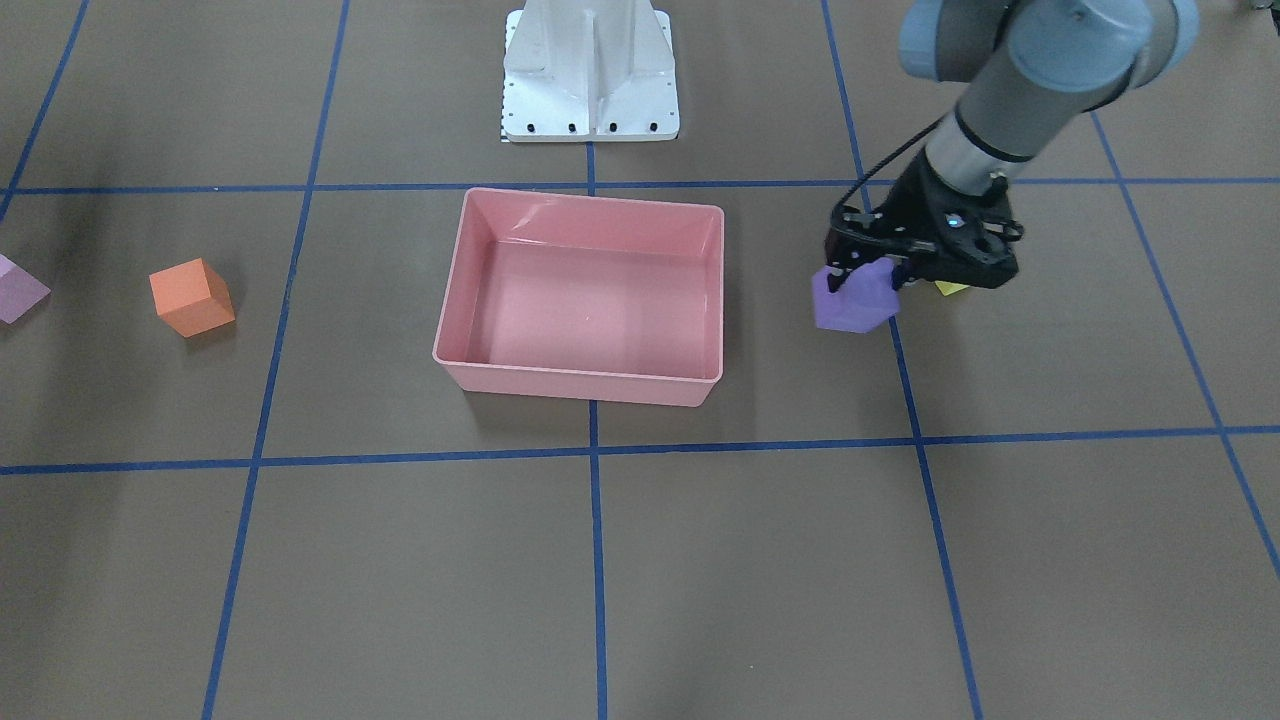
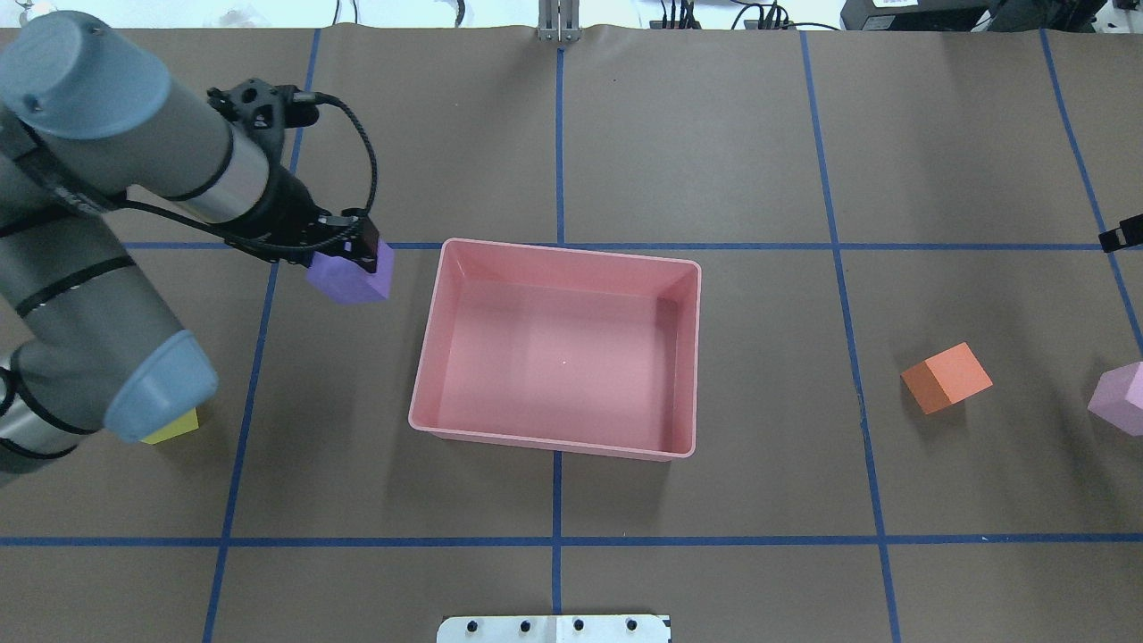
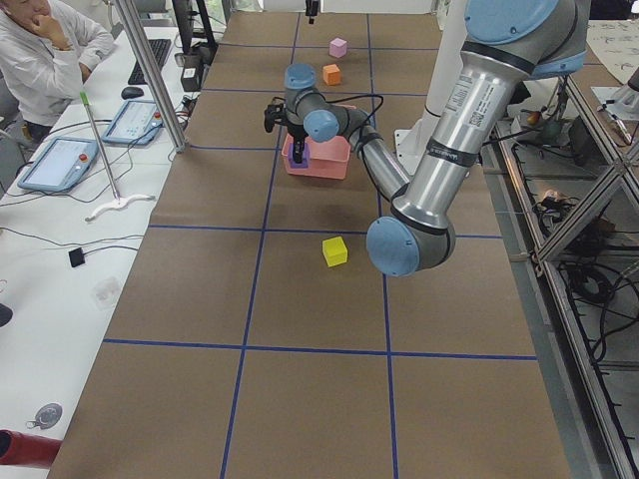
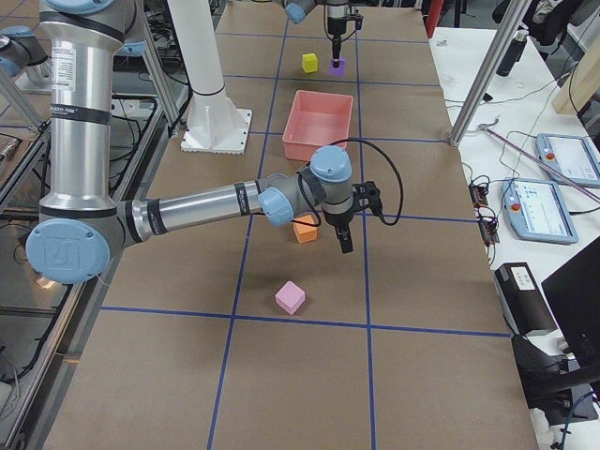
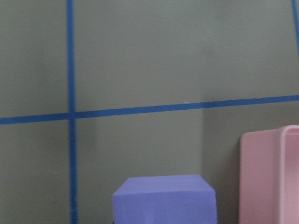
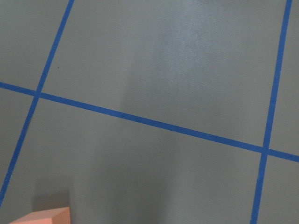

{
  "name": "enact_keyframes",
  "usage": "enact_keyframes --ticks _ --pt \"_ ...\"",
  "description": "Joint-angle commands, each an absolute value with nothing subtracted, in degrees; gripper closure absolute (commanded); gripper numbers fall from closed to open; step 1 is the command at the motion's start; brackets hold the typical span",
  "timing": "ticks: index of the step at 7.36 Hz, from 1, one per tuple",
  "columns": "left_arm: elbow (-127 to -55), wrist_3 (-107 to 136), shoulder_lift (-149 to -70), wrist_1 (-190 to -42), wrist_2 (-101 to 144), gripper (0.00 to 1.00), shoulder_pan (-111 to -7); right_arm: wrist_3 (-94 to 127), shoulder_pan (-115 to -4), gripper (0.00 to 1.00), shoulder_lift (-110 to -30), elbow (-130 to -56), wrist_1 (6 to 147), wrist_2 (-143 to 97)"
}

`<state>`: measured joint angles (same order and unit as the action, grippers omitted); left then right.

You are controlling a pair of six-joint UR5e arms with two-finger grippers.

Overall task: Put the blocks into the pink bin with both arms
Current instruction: 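Carry the purple cube over the pink bin with the left gripper and release, then withdraw the left gripper toward the yellow cube while the right gripper grasps the orange cube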

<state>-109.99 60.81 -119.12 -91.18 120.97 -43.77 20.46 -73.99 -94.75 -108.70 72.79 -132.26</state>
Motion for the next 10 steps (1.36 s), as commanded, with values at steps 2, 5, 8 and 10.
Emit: enact_keyframes --ticks 2,5,8,10 --pt "-110.04 70.9 -131.38 -81.56 110.25 0.8 -30.19 38.79 -61.92 0.0 -93.87 -110.3 63.32 -125.27" --pt "-113.95 71.73 -129.39 -80.52 103.53 0.0 -27.5 41.74 -53.81 0.0 -93.87 -110.3 62.31 -118.4" --pt "-125.24 49.08 -117.11 -70.14 110.03 0.0 -38.38 41.75 -48.27 0.0 -95.97 -110.22 59.59 -114.63" --pt "-124.63 46.23 -116.37 -70.31 110.04 0.0 -40.17 41.75 -45.36 0.0 -97.9 -109.26 57.32 -111.98"
